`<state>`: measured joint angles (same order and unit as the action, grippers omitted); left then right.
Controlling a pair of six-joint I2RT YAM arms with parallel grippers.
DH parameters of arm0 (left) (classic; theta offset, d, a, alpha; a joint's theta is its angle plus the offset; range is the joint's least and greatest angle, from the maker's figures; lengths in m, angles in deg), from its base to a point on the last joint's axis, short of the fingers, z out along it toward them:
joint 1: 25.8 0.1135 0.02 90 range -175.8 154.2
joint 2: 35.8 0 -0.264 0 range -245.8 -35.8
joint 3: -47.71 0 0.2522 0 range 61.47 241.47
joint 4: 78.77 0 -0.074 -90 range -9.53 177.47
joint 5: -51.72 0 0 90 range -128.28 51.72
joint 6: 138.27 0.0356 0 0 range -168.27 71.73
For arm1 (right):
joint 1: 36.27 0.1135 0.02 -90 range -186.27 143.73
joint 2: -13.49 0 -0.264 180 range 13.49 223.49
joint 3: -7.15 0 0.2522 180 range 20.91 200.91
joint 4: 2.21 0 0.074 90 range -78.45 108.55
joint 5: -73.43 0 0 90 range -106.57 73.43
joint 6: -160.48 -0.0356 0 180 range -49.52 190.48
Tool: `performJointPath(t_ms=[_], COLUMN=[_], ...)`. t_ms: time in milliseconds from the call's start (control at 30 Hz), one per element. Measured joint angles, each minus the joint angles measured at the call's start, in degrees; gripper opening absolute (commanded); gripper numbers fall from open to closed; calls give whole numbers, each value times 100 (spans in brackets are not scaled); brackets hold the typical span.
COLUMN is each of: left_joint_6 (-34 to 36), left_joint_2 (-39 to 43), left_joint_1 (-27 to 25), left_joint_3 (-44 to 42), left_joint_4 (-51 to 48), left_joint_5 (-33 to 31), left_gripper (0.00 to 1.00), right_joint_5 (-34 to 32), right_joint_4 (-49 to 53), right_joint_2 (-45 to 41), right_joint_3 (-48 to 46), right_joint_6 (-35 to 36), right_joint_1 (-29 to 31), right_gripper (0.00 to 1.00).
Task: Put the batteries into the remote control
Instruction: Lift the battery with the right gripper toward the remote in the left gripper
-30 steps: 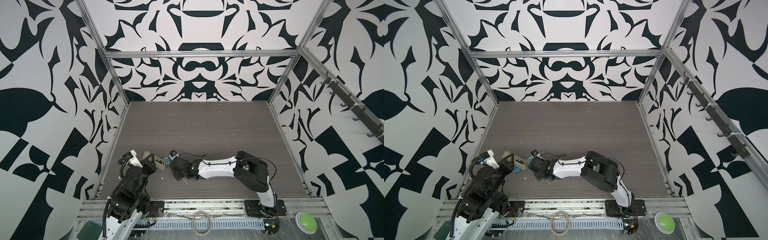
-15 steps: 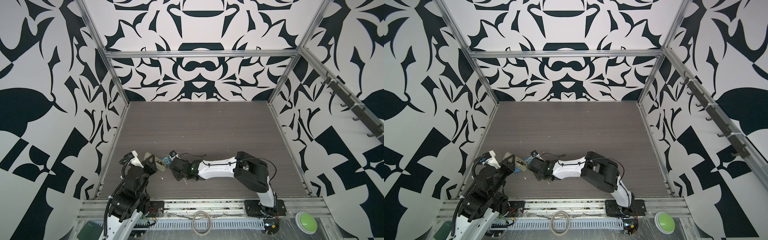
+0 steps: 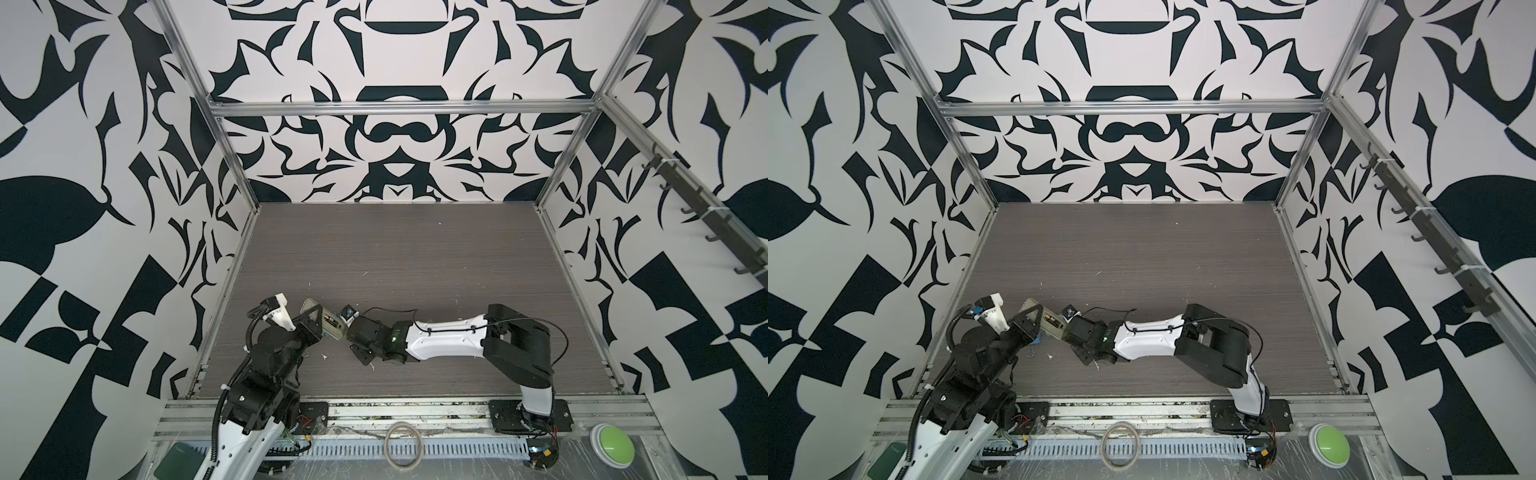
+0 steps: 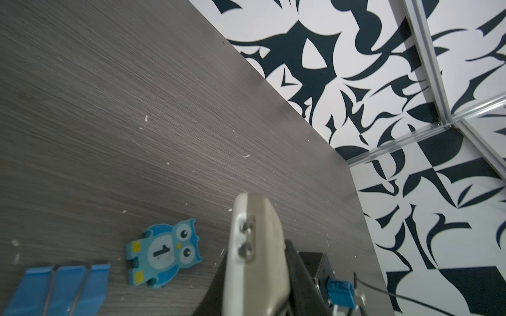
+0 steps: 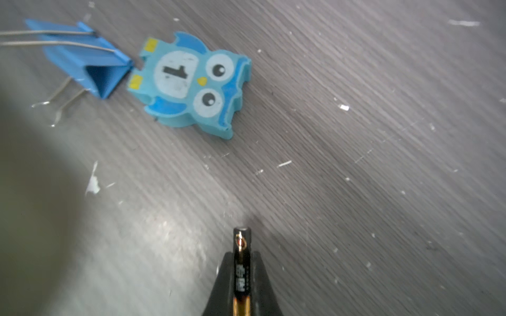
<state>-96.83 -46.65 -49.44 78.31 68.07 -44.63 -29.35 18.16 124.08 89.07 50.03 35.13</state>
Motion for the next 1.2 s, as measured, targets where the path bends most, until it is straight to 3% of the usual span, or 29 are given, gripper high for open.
performJointPath(t_ms=[200, 500, 900, 1200], left_joint_6=[28, 9, -166, -267], left_joint_2=[-680, -380, 356, 815], left_joint_1=[0, 0, 0, 0], left_joint_3=[-72, -208, -522, -811], left_joint_4=[413, 566, 584, 404], left_joint_5=[544, 933, 1912, 2216], left_gripper=[0, 0, 0, 0], right_joint_5=[304, 654, 1095, 1113], right_joint_4=[151, 496, 472, 376], right_joint_2=[-667, -1626, -1648, -1329], right_joint_3=[-452, -1261, -1633, -1631], right_joint_6=[278, 699, 1040, 1110], right_joint_1=[-83, -275, -761, -859], right_gripper=[0, 0, 0, 0])
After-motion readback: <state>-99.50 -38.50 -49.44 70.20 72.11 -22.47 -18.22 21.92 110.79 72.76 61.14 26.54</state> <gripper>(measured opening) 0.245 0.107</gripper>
